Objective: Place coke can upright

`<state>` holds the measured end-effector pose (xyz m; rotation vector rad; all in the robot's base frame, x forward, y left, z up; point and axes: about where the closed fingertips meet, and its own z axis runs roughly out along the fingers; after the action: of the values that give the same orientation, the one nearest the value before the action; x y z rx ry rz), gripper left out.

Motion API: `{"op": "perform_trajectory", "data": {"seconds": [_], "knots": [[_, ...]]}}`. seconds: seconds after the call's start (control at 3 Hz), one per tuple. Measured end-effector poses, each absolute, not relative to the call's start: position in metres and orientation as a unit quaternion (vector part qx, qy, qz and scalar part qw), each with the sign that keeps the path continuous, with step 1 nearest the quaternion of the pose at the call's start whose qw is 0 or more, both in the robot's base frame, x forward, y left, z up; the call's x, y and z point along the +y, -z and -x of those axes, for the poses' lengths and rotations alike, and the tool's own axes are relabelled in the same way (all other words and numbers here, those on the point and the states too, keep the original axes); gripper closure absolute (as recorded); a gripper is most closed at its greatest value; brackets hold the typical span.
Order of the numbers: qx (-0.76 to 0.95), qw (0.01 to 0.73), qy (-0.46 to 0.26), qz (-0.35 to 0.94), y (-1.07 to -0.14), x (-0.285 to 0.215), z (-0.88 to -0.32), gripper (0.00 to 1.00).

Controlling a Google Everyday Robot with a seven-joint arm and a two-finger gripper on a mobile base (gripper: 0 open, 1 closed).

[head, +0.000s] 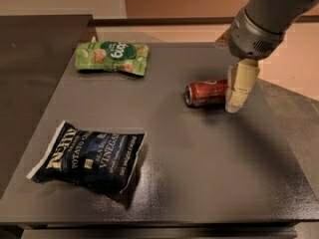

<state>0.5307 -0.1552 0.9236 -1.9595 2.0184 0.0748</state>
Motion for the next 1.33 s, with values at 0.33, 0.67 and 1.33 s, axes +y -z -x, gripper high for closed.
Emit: {"op": "perform_trajectory", "data": {"seconds": [0.33,0.67,1.33], "knots": [[0.69,0.144,-0.039,0.708,-0.903,-0.14,-0.539,0.0],[0.681,0.122,-0.048,0.721,-0.883,-0.129,-0.544,0.0],[0.679,0.077,-0.055,0.728,-0.852,-0.119,-0.546,0.0]]}}
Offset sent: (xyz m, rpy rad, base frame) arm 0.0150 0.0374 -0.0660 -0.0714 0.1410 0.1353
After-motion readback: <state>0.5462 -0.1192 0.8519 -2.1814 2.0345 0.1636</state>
